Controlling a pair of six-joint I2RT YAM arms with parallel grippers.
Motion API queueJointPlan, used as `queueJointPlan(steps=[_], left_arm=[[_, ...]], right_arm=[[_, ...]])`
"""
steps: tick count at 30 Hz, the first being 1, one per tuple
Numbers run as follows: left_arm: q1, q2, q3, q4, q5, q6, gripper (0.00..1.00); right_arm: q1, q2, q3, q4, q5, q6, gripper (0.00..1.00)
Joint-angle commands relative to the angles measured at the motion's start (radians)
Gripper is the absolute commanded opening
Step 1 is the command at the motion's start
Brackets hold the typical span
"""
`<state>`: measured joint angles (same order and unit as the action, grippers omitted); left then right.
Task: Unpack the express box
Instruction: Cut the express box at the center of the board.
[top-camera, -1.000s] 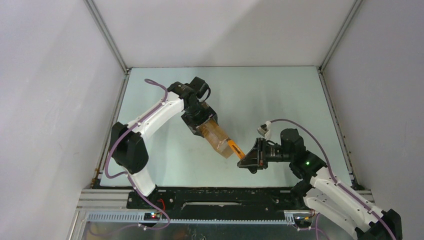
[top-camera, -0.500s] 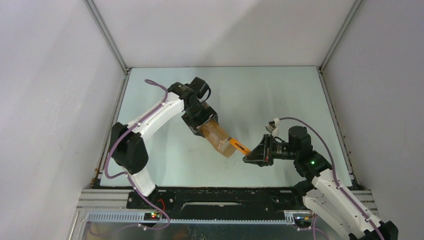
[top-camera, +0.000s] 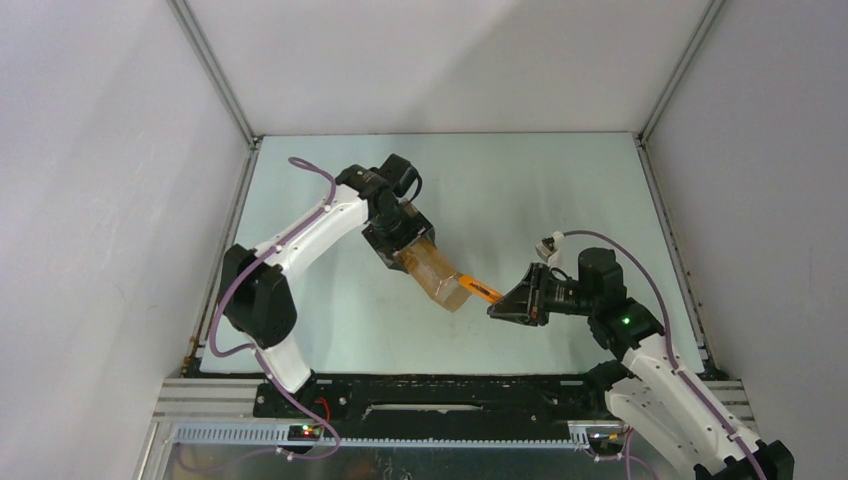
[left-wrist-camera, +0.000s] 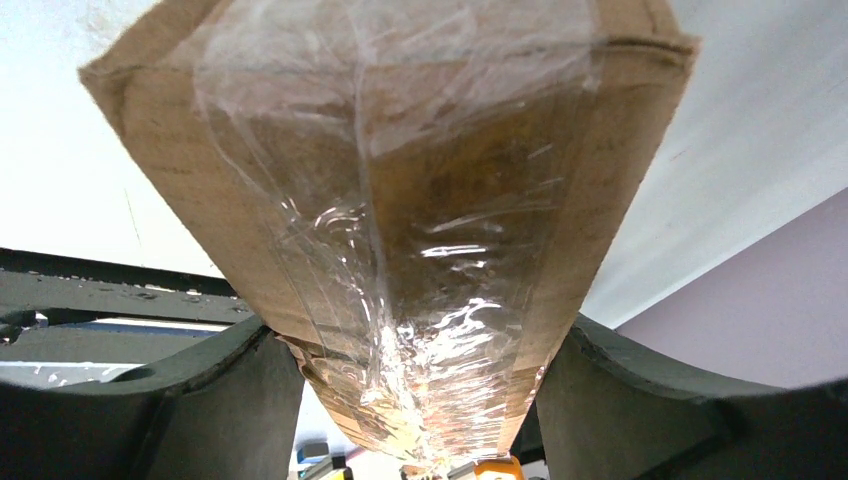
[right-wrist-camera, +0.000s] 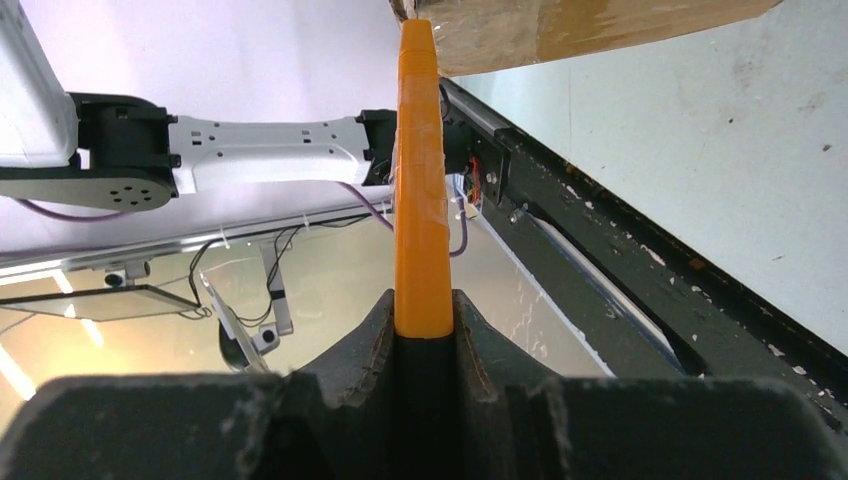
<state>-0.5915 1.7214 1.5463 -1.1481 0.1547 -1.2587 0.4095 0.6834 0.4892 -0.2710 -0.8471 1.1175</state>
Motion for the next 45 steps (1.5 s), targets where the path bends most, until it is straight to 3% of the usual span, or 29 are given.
queueJointPlan(steps=[1,12,16,25,38,45], left_arm=[[-0.028,-0.018,-0.028,-0.053,0.035,0.013,0.49],[-0.043,0.001,-0.016,-0.043,0.048,0.014,0.49],[-0.045,0.009,-0.010,-0.044,0.052,0.015,0.49],[-0.031,0.036,0.034,-0.081,0.043,0.022,0.49],[-0.006,0.042,0.061,-0.129,0.026,0.010,0.47],[-0.002,0.044,0.077,-0.153,0.016,-0.010,0.46]], right_arm=[[-0.018,0.036,0.050,0.051,0.150,-0.010,0.00],[-0.017,0.054,0.075,0.025,0.301,-0.043,0.00],[-0.013,0.105,0.072,0.139,0.195,-0.018,0.00],[-0.027,0.150,0.072,0.188,-0.052,-0.033,0.00],[-0.041,0.159,0.072,0.088,-0.166,-0.154,0.00],[-0.026,0.183,0.072,0.147,-0.224,-0.140,0.00]])
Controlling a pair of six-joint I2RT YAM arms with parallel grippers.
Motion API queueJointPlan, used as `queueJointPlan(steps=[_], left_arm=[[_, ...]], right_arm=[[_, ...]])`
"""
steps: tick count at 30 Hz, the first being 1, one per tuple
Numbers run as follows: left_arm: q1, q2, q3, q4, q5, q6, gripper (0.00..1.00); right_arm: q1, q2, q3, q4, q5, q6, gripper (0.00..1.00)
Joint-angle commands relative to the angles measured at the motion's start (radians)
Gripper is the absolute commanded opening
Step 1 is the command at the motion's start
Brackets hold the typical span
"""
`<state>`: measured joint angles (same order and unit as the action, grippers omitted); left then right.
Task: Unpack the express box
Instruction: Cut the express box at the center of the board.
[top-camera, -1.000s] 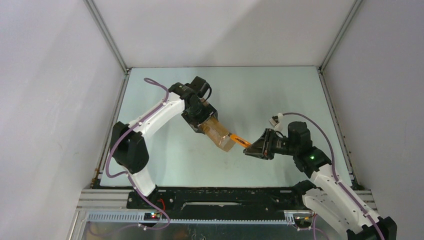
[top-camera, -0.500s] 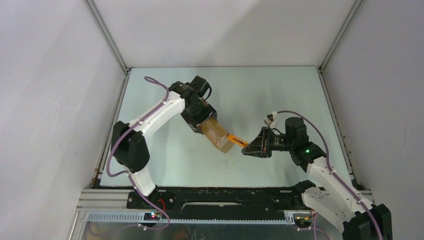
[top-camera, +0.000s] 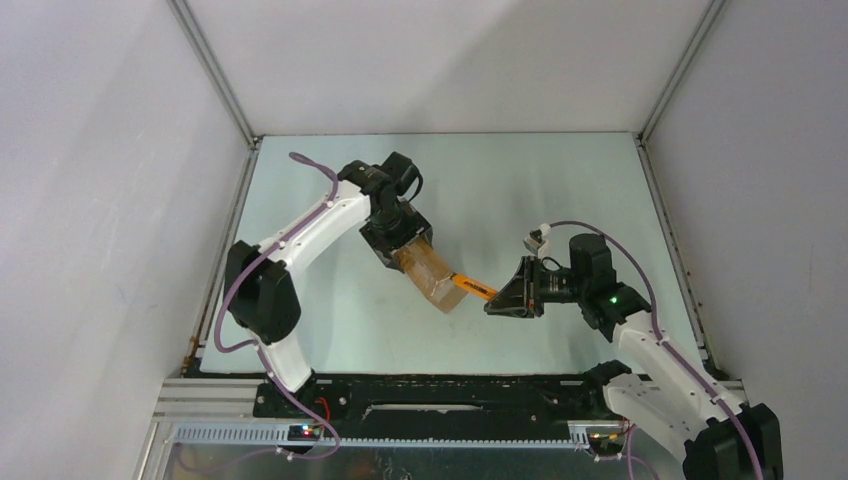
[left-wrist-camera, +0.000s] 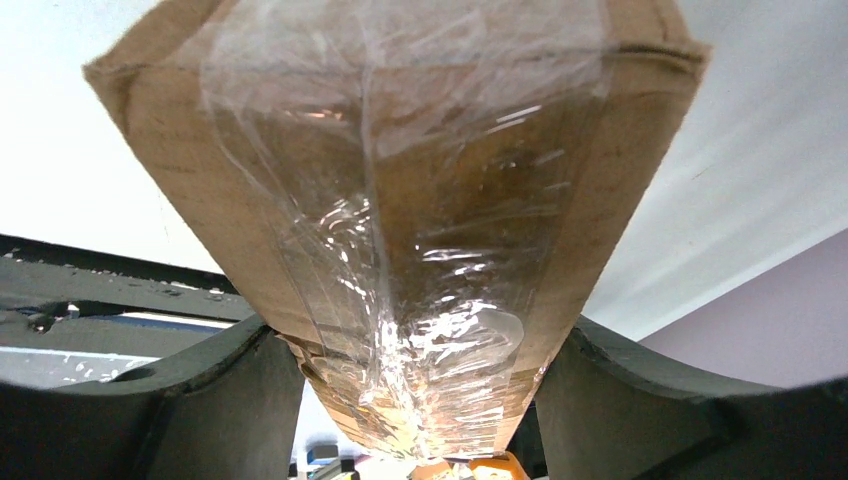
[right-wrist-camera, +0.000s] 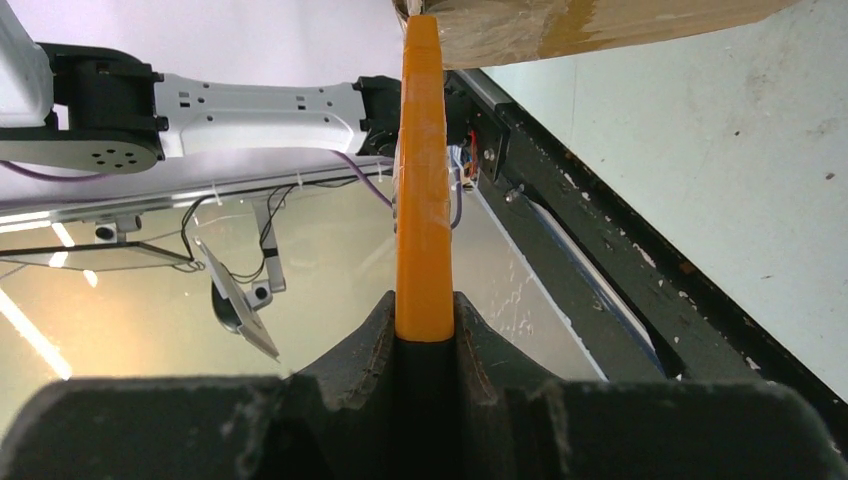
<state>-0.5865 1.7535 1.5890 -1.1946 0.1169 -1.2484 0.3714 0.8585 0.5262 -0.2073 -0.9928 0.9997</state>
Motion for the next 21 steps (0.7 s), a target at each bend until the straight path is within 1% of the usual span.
queueJointPlan(steps=[1,8,21], left_arm=[[-0.007,0.012,0.035,-0.110,0.051,-0.024,0.45],[-0.008,0.005,0.040,-0.113,0.042,-0.037,0.45],[0.013,0.003,0.011,-0.111,0.026,-0.037,0.44]], right_arm=[[0.012,0.011,0.035,0.087,-0.086,-0.023,0.00],[0.030,0.025,0.035,0.131,-0.124,-0.001,0.00],[0.018,0.008,0.035,0.067,-0.139,-0.046,0.00]])
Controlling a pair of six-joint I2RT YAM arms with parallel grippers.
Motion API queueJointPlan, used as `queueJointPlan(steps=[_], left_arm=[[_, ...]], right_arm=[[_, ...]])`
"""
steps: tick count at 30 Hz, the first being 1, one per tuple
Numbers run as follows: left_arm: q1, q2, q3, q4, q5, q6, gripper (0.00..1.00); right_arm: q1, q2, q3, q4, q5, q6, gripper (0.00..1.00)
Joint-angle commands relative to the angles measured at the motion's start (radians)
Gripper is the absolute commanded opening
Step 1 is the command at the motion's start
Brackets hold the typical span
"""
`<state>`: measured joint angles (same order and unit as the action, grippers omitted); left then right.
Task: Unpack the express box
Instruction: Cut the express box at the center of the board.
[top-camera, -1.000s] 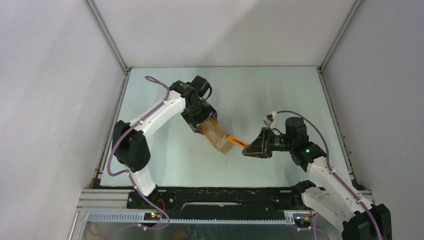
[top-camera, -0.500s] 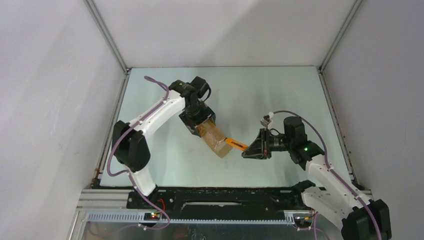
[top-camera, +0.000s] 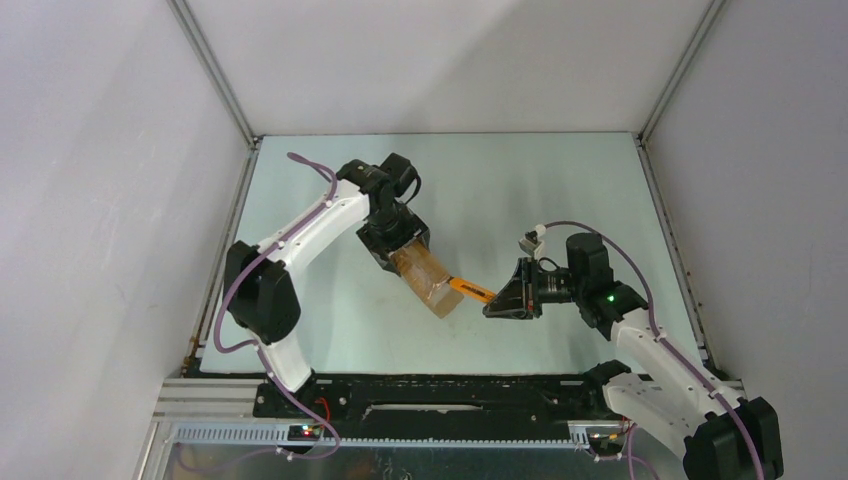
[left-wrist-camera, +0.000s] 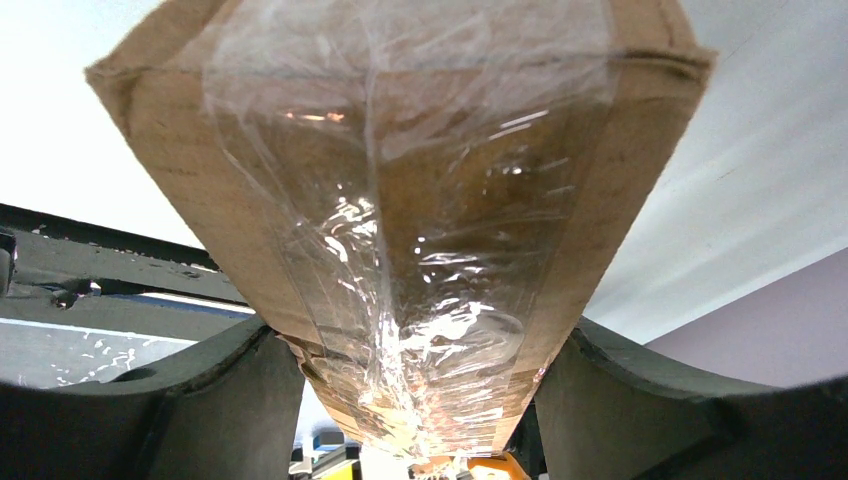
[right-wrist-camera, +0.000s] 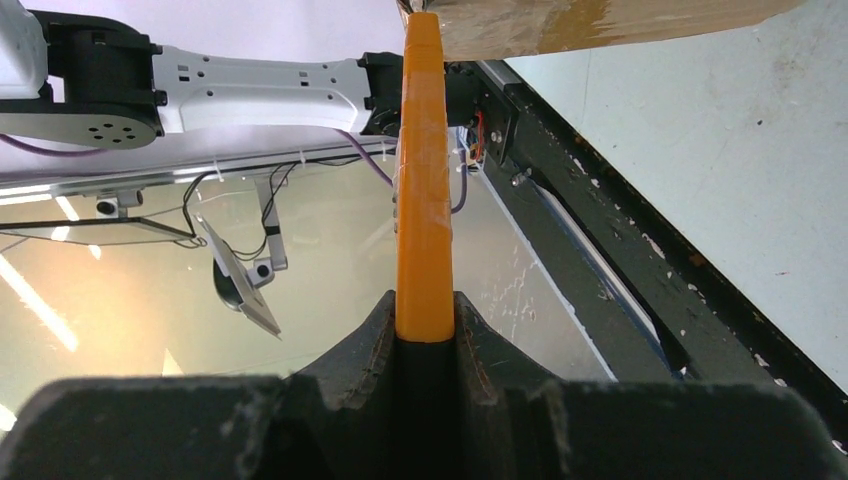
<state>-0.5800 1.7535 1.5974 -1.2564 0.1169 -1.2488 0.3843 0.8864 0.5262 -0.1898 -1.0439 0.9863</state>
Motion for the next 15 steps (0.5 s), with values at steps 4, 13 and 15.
queueJointPlan(steps=[4,13,15], left_arm=[[0.014,-0.004,-0.016,-0.037,0.026,-0.037,0.44],[-0.002,-0.006,-0.022,-0.005,0.047,-0.071,0.44],[-0.007,0.002,-0.010,-0.007,0.048,-0.073,0.44]], right_arm=[[0.008,-0.021,0.034,0.039,-0.085,-0.041,0.00],[0.107,0.036,0.035,0.150,-0.040,0.023,0.00],[0.129,0.048,0.035,0.170,-0.025,0.034,0.00]])
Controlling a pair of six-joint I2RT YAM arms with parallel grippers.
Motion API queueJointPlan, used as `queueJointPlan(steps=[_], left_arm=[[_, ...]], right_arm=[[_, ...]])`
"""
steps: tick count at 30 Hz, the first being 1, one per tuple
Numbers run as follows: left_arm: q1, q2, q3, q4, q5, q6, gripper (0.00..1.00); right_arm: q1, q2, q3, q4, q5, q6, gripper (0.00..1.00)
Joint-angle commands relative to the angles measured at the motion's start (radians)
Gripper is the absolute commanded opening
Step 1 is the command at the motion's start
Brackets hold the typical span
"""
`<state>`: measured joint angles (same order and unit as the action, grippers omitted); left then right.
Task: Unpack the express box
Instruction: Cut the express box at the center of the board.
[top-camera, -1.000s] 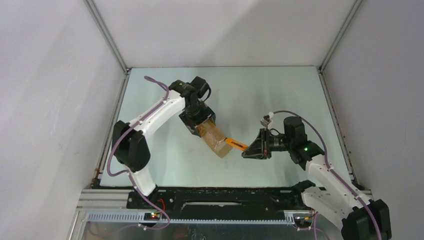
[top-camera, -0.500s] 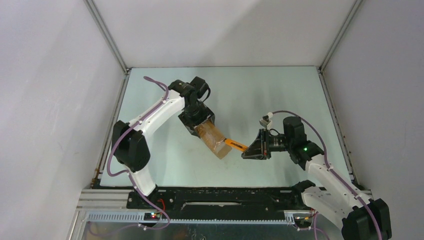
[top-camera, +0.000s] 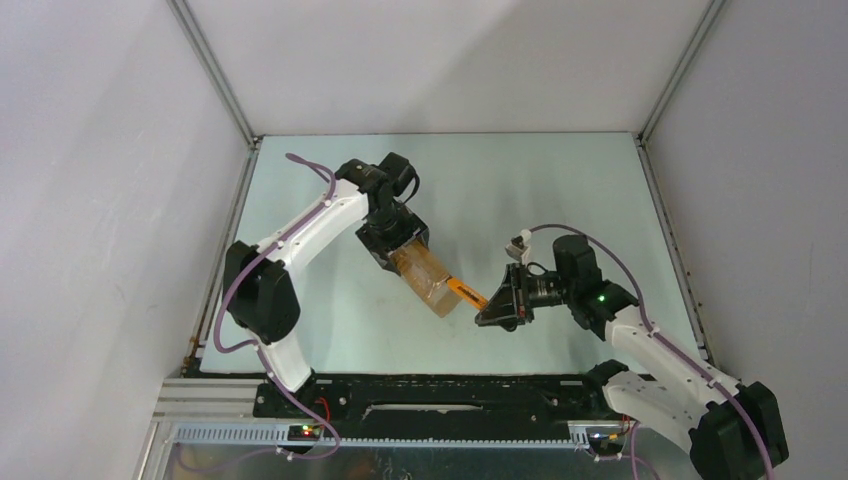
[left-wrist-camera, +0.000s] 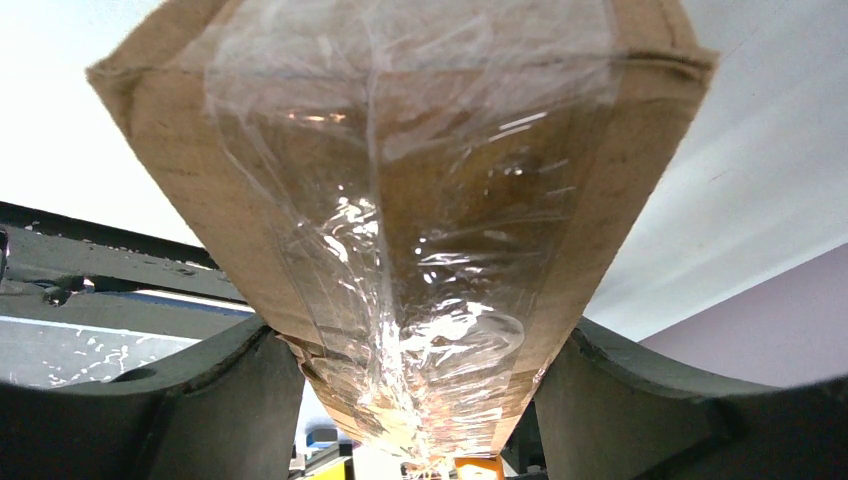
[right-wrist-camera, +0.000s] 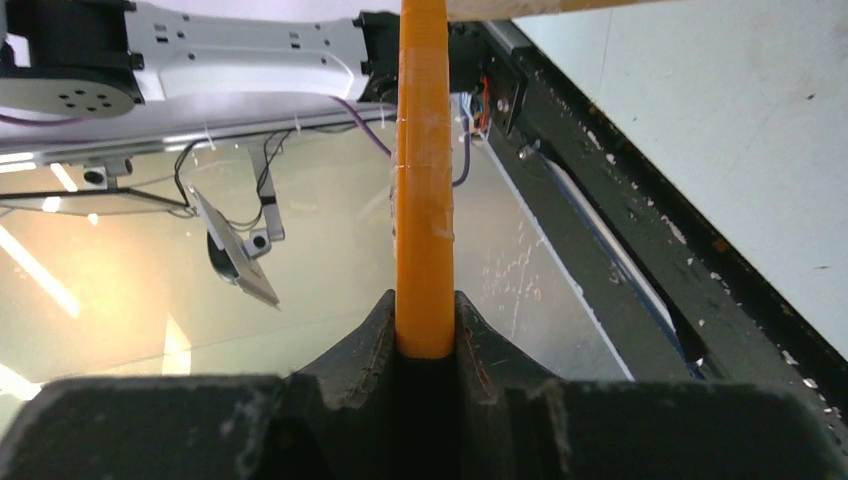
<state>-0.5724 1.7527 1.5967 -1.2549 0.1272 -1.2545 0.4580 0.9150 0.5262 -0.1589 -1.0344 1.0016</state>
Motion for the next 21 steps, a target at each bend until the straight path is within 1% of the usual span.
queueJointPlan(steps=[1,4,9,15,21], left_arm=[[-0.015,0.005,-0.004,-0.012,0.036,-0.066,0.44],[-0.007,0.008,-0.011,-0.021,0.030,-0.058,0.44],[0.013,-0.005,-0.050,-0.019,0.018,-0.045,0.44],[0.027,-0.010,-0.084,-0.008,0.017,-0.038,0.44],[0.026,-0.014,-0.081,0.001,0.023,-0.036,0.44]], right_arm=[[0.060,0.022,0.035,0.146,-0.034,0.025,0.00],[0.049,0.005,0.035,0.139,-0.044,0.027,0.00],[0.026,-0.039,0.035,0.057,-0.059,-0.010,0.00],[0.051,-0.086,0.035,0.023,-0.058,-0.007,0.00],[0.074,-0.059,0.034,0.021,-0.041,-0.028,0.00]])
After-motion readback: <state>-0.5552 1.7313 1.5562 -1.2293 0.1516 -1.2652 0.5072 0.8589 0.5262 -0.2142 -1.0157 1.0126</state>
